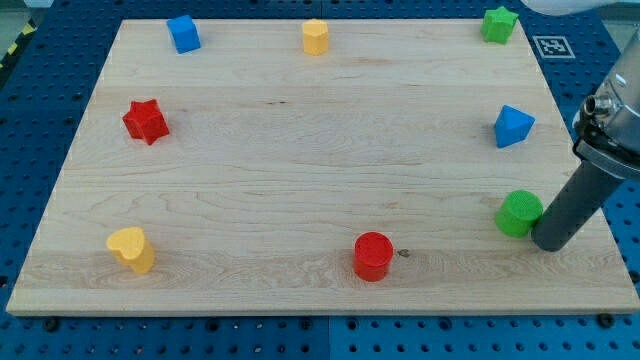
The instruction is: Push the green circle towards up and left
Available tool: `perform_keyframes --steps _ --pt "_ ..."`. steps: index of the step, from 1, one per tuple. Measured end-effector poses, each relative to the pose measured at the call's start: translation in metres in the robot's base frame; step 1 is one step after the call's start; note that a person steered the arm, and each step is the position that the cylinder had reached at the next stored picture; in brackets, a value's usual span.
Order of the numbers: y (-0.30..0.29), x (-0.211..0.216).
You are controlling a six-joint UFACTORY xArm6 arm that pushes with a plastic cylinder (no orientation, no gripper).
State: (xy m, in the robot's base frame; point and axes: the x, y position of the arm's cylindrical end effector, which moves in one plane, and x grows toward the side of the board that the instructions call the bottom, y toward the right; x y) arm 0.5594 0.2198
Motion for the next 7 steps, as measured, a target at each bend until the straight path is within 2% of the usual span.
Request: perform_keyframes --steps 3,5,7 --pt "-0.023 -0.025" --pt "-0.041 -0.080" --pt "-0.061 -0.067"
